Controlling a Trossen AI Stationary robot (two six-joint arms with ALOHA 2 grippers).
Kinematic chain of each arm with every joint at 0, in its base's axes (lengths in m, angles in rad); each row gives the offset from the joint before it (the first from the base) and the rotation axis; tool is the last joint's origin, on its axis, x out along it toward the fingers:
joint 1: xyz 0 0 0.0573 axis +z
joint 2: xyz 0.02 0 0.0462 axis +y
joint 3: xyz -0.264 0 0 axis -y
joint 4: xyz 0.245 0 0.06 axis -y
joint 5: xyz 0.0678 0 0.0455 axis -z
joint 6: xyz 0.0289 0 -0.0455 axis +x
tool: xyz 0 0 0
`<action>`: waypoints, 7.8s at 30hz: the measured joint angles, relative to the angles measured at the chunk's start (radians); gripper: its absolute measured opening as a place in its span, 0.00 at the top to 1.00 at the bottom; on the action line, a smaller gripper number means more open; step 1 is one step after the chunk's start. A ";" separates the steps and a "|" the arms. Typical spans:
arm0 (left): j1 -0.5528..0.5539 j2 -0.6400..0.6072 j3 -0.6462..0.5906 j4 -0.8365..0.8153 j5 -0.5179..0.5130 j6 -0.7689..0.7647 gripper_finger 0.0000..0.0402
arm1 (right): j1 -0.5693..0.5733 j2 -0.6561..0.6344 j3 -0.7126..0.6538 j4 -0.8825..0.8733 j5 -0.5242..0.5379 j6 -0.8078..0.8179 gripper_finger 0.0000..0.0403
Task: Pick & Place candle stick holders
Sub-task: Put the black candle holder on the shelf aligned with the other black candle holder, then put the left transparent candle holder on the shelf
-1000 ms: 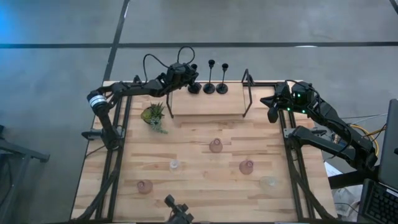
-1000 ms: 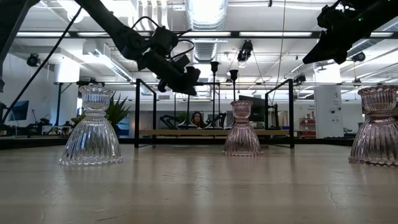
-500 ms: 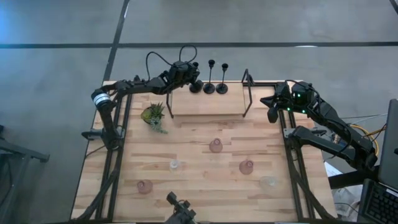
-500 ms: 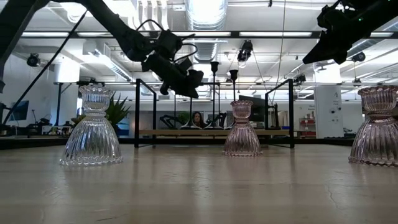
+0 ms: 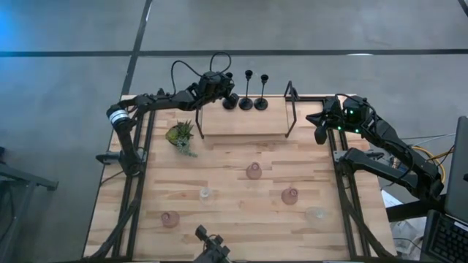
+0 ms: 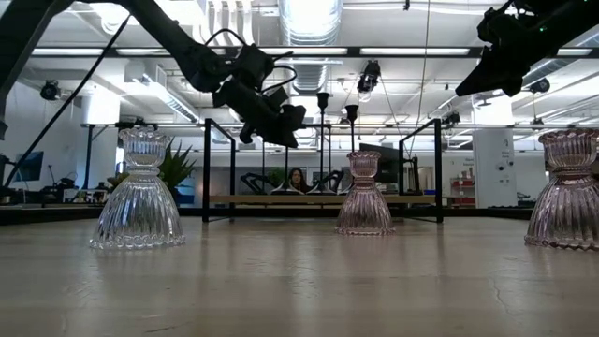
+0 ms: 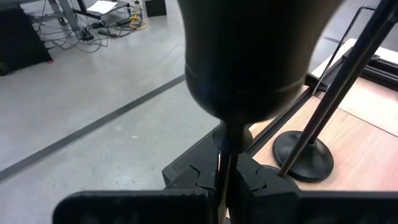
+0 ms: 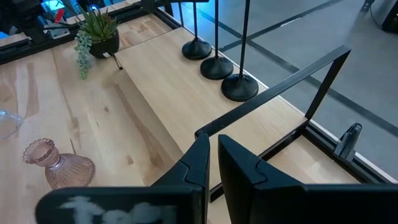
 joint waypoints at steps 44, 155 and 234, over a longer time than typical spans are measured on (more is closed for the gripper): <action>0.000 -0.001 -0.003 0.002 -0.010 -0.056 0.97 | 0.000 0.000 0.000 0.000 0.000 0.001 0.93; -0.021 -0.097 -0.003 -0.264 0.025 0.000 0.34 | 0.000 0.000 0.000 0.000 0.000 0.001 0.93; -1.185 -0.805 -0.093 -1.026 -0.399 -0.664 0.36 | 0.000 0.000 0.000 0.000 0.000 0.002 0.93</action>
